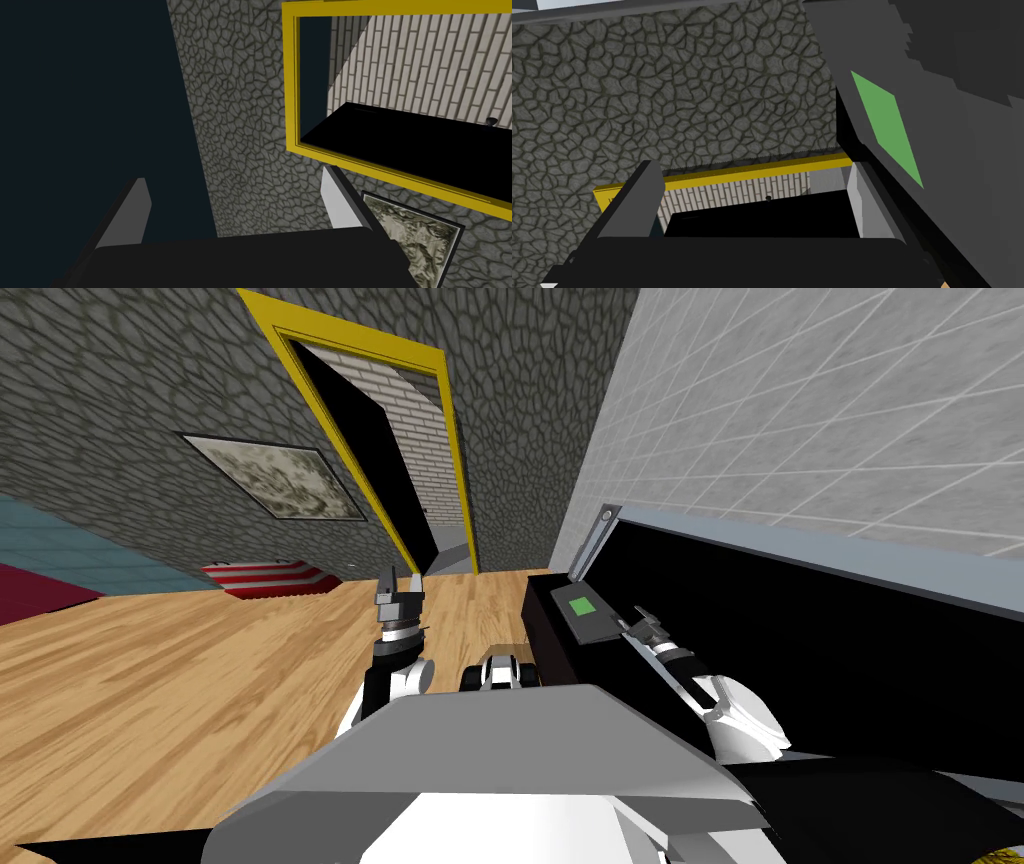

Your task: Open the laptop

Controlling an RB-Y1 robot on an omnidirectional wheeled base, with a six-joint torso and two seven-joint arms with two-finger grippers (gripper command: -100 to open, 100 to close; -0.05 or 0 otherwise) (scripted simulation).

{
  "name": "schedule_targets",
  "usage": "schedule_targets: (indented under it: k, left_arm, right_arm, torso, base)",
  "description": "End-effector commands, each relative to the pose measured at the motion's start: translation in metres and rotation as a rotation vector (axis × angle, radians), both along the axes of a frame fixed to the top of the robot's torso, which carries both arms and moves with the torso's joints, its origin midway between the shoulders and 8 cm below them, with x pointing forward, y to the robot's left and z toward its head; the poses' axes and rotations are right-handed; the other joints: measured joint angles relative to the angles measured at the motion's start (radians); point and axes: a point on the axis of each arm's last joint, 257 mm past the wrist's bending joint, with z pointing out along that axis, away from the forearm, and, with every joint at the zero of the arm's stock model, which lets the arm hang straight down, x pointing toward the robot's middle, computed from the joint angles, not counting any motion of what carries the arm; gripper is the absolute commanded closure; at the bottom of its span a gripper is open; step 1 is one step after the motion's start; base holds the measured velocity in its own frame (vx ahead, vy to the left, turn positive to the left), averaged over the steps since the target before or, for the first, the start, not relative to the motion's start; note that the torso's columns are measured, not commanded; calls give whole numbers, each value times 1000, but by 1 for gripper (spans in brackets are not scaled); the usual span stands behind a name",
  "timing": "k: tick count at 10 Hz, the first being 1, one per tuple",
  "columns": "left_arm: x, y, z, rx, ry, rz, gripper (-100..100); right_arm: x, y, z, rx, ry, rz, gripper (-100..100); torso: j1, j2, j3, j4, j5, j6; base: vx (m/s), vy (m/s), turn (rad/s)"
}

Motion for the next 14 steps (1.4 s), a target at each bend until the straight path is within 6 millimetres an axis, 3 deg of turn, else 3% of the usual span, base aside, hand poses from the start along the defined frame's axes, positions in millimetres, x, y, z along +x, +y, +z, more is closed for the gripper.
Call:
schedule_targets:
  k: [1, 5, 7, 14]
  left_arm:
    - [0, 0, 0, 0, 0, 0, 0]
    - [0, 0, 0, 0, 0, 0, 0]
    - [0, 0, 0, 0, 0, 0, 0]
    - [0, 0, 0, 0, 0, 0, 0]
  right_arm:
    - [16, 22, 7, -35, -40, 61, -100]
    - [32, 45, 19, -78, -85, 120, -100]
    - [30, 42, 18, -72, -79, 112, -100]
    - [39, 10, 71, -70, -79, 106, -100]
  torso:
    - [-1, 0, 0, 0, 0, 0]
    - [1, -2, -1, -1, 0, 0]
    - [1, -3, -1, -1, 0, 0]
    - [0, 0, 0, 0, 0, 0]
  base:
    - [-171, -92, 76]
    - [-114, -58, 62]
    - [-26, -15, 5]
    - [-16, 38, 8]
